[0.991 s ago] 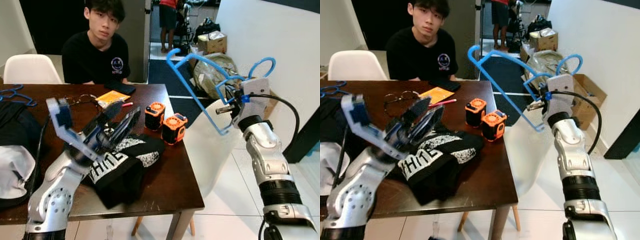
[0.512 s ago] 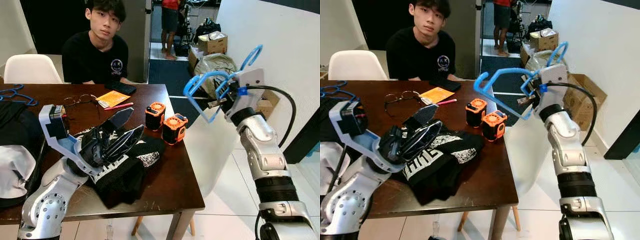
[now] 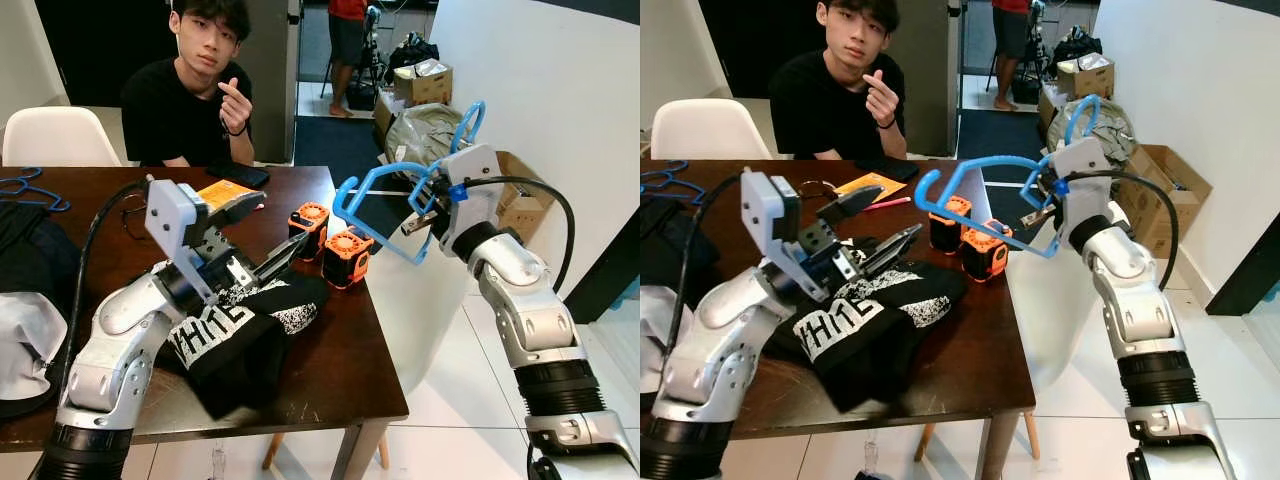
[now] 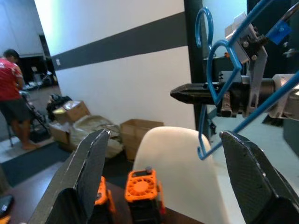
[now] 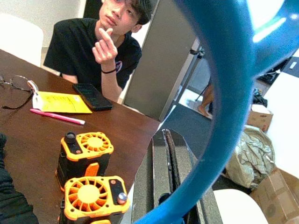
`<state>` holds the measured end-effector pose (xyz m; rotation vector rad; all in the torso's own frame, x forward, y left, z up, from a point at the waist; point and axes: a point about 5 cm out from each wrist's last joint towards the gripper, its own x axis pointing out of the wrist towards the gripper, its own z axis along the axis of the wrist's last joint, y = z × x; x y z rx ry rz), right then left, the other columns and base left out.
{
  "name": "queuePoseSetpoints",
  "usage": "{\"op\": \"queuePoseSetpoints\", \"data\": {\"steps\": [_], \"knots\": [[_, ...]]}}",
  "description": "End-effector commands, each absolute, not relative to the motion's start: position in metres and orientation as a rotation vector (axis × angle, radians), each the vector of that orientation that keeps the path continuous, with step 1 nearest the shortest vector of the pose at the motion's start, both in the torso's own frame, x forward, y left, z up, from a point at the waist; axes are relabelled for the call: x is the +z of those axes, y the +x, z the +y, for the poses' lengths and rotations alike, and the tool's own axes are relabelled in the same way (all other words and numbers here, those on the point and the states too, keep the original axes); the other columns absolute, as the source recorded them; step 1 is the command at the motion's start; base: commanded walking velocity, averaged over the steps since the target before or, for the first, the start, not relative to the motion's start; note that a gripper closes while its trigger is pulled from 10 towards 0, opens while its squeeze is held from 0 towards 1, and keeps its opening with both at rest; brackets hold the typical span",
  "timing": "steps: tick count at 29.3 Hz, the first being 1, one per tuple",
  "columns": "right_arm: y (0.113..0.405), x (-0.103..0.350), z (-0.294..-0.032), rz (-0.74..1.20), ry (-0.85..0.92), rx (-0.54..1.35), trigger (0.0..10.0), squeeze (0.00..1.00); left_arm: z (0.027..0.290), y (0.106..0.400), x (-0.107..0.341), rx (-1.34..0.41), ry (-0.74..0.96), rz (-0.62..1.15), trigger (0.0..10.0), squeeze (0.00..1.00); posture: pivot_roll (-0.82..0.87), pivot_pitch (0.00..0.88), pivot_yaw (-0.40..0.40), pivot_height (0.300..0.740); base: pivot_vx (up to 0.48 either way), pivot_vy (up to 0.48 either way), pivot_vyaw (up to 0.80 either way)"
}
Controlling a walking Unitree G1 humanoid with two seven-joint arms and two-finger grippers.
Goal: Hang hanger
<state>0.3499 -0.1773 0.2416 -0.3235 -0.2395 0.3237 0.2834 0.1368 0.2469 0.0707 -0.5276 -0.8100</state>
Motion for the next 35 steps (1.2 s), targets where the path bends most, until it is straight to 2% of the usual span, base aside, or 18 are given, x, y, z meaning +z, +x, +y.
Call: {"op": "queuePoseSetpoints", "data": {"steps": [1, 4, 6, 9, 12, 17, 19, 20, 22, 33, 34, 35], "knots": [[0.347, 0.239, -0.176, -0.226, -0.327, 0.335, 10.0, 0.00, 0.111, 0.269, 0.263, -0.951, 0.013, -0.600, 10.0, 0.00, 0.01, 0.000, -0.060, 0.740, 0.000, 0.000, 0.00], [0.348, 0.237, -0.178, -0.208, -0.340, 0.320, 10.0, 0.00, 0.096, 0.254, 0.260, -1.116, -0.025, -0.567, 10.0, 0.00, 0.00, 0.000, -0.059, 0.740, 0.000, 0.000, 0.00], [0.348, 0.237, -0.178, -0.208, -0.340, 0.320, 10.0, 0.00, 0.096, 0.254, 0.260, -1.116, -0.025, -0.567, 10.0, 0.00, 0.00, 0.000, -0.059, 0.740, 0.000, 0.000, 0.00], [0.350, 0.238, -0.183, -0.190, -0.335, 0.281, 10.0, 0.00, 0.096, 0.241, 0.242, -1.239, 0.020, -0.446, 10.0, 0.00, 0.01, 0.000, -0.059, 0.740, 0.000, 0.000, 0.00], [0.351, 0.239, -0.186, -0.180, -0.329, 0.253, 10.0, 0.00, 0.099, 0.238, 0.233, -1.257, 0.043, -0.403, 10.0, 0.00, 0.01, 0.000, -0.060, 0.740, 0.000, 0.000, 0.00], [0.352, 0.242, -0.187, -0.173, -0.321, 0.236, 10.0, 0.00, 0.106, 0.241, 0.229, -1.185, 0.094, -0.398, 10.0, 0.00, 0.01, 0.000, -0.063, 0.740, 0.000, 0.000, 0.00], [0.350, 0.244, -0.182, -0.186, -0.318, 0.267, 10.0, 0.00, 0.111, 0.254, 0.240, -1.048, 0.081, -0.468, 10.0, 0.00, 0.01, 0.000, -0.063, 0.740, 0.000, 0.000, 0.00], [0.350, 0.244, -0.182, -0.186, -0.318, 0.267, 10.0, 0.00, 0.111, 0.254, 0.240, -1.048, 0.081, -0.468, 10.0, 0.00, 0.01, 0.000, -0.063, 0.740, 0.000, 0.000, 0.00], [0.348, 0.244, -0.180, -0.192, -0.320, 0.284, 10.0, 0.00, 0.116, 0.263, 0.251, -0.943, 0.060, -0.535, 10.0, 0.00, 0.00, 0.000, -0.059, 0.740, 0.000, 0.000, 0.00], [0.346, 0.245, -0.179, -0.188, -0.324, 0.288, 10.0, 0.00, 0.110, 0.271, 0.266, -0.923, 0.009, -0.610, 10.0, 0.00, -0.01, 0.000, -0.052, 0.740, 0.000, 0.000, 0.00], [0.346, 0.245, -0.179, -0.187, -0.324, 0.289, 10.0, 0.00, 0.109, 0.271, 0.265, -0.929, 0.002, -0.610, 9.6, 0.00, -0.01, 0.000, -0.052, 0.740, 0.000, 0.000, 0.00], [0.346, 0.245, -0.179, -0.186, -0.324, 0.289, 10.0, 0.00, 0.108, 0.271, 0.264, -0.936, -0.005, -0.607, 0.0, 0.00, -0.01, 0.000, -0.050, 0.740, 0.000, 0.000, 0.00]]}}
